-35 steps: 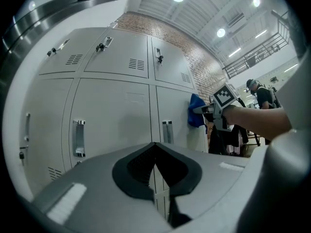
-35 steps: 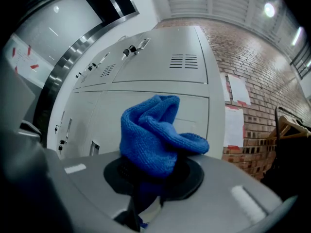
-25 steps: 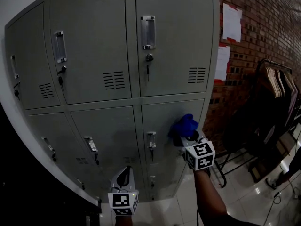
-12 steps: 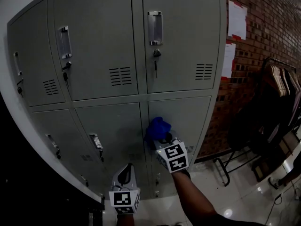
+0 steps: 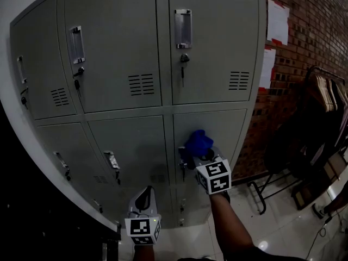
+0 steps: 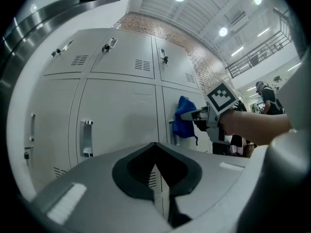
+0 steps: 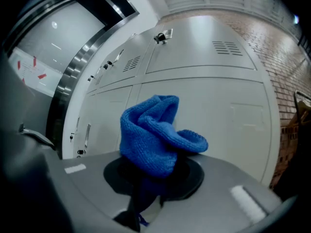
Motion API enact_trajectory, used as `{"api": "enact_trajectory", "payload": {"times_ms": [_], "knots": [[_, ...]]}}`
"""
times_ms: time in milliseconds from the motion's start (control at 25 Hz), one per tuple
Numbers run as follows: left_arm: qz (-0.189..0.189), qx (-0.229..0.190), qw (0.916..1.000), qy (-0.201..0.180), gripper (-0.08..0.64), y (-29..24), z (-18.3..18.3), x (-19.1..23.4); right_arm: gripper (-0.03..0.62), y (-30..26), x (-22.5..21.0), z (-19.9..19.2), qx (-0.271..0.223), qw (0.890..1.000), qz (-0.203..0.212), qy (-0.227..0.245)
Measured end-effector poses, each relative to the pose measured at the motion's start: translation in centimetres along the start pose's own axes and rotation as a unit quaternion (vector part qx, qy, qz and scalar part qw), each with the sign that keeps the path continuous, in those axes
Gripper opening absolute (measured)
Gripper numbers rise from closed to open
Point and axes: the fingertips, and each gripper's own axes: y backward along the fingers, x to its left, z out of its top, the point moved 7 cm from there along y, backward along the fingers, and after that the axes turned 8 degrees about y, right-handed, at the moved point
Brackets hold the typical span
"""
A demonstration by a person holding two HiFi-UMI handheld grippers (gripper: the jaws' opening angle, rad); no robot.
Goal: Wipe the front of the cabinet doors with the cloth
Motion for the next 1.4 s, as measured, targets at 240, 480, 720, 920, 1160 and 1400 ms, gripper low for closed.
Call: {"api": "enact_trajectory", "payload": {"times_ms": [240, 480, 720, 920, 1160, 1400], "knots": [[-0.01, 0.005, 0.9999, 0.0, 0.014, -0.5, -0.3, -1.0, 0.08, 2.1, -4.3, -1.6, 0.015, 0.999, -0.037, 0.01], [-0.015, 0.007, 0.9999, 0.0, 0.014, -1.0, -0.6, -1.3, 0.081, 3.7, -8.0, -3.2, 0.03, 0.997, -0.074, 0.007], [-0.018, 0.01, 0.9998, 0.001, 0.014, -1.3, -0.8, -1.5, 0.081, 5.0, -10.4, -4.4, 0.043, 0.994, -0.1, 0.003], [-0.023, 0.011, 0.9997, -0.001, 0.014, -1.4, -0.8, -1.8, 0.083, 6.3, -12.1, -5.2, 0.065, 0.989, -0.134, 0.013], [-0.031, 0.013, 0.9994, 0.0, 0.014, -1.9, -0.9, -2.0, 0.083, 4.5, -5.0, -4.0, 0.03, 0.998, -0.055, 0.019], [-0.033, 0.01, 0.9994, 0.0, 0.014, -2.0, -0.9, -2.2, 0.082, 1.4, 1.7, -4.2, 0.027, 0.999, 0.034, 0.011]]}}
